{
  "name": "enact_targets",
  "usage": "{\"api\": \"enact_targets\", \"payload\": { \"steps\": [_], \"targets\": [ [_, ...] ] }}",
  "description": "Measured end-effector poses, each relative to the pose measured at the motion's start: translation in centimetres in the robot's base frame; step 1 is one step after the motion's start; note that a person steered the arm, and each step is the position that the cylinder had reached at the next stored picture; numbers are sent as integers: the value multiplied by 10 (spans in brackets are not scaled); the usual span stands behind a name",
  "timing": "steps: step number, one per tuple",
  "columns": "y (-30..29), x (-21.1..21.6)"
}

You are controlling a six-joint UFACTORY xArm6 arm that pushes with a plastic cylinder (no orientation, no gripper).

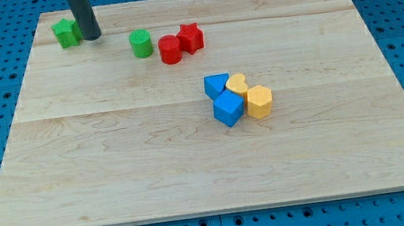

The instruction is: Push the green circle towards the top center

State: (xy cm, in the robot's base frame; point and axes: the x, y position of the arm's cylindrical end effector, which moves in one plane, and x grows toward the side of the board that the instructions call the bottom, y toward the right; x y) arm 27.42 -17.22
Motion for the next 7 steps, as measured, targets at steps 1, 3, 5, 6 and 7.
{"api": "enact_targets", "payload": {
  "steps": [1, 3, 5, 6, 7],
  "targets": [
    [24, 21],
    [61, 73],
    [88, 29],
    [76, 24],
    [62, 13]
  ]
}}
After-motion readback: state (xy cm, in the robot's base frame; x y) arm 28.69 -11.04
